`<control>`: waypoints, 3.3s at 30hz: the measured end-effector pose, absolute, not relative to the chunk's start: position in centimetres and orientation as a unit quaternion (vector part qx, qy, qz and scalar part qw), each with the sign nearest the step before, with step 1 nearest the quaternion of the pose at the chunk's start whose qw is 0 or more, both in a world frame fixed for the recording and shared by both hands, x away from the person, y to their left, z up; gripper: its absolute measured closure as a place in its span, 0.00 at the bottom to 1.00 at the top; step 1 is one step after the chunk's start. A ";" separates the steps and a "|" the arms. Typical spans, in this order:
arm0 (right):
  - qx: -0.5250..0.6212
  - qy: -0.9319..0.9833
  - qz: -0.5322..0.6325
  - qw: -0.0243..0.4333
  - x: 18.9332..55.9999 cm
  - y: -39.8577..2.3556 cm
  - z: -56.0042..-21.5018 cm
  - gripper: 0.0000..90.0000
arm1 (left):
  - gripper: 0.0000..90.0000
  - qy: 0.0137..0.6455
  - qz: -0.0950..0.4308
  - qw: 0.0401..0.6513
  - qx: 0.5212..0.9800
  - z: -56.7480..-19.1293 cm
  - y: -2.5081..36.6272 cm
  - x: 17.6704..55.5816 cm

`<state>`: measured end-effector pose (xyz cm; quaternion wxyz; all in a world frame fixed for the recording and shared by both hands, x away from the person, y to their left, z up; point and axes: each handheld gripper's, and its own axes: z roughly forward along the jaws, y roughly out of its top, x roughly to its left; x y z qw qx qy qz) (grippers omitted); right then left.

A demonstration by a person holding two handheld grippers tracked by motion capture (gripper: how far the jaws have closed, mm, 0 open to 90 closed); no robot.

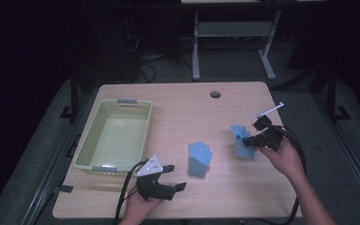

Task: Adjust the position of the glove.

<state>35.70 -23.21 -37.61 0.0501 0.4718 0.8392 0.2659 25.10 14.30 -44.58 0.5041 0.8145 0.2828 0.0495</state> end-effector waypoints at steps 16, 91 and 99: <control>0.426 0.864 0.267 0.036 33.9 -17.7 -38.9 0.91 | 0.24 0.283 0.051 0.507 0.812 -44.5 14.4 25.0; 0.451 0.814 0.365 -0.024 31.9 -14.4 -43.6 0.51 | 0.28 0.387 -0.023 0.507 0.770 -43.9 12.0 28.2; 0.477 0.773 0.412 -0.072 32.3 -15.7 -44.5 0.52 | 0.32 0.446 -0.074 0.477 0.753 -45.0 11.3 31.2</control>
